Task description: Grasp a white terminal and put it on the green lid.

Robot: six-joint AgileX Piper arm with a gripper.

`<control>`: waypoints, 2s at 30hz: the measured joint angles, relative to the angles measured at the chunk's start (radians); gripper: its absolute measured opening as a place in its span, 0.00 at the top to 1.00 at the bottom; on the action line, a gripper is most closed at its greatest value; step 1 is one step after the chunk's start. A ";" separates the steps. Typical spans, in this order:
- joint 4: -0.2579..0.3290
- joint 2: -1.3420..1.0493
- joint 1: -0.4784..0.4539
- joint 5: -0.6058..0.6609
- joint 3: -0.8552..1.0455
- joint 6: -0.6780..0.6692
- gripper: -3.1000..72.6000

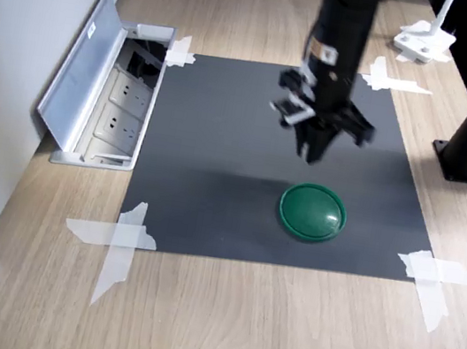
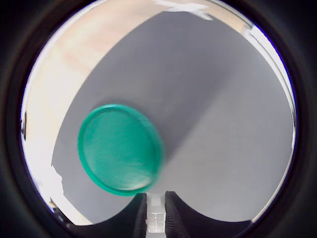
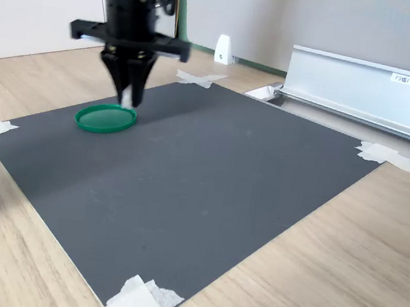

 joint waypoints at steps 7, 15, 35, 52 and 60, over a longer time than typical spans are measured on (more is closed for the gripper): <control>0.013 -0.002 0.113 -0.070 0.019 0.060 0.84; 0.019 -0.002 0.120 -0.111 0.019 0.067 0.84; -0.018 0.044 0.120 -0.120 0.037 0.054 0.21; 0.038 -0.153 0.100 -0.221 0.043 0.111 0.89; 0.081 -0.524 0.098 -0.377 0.207 0.124 0.97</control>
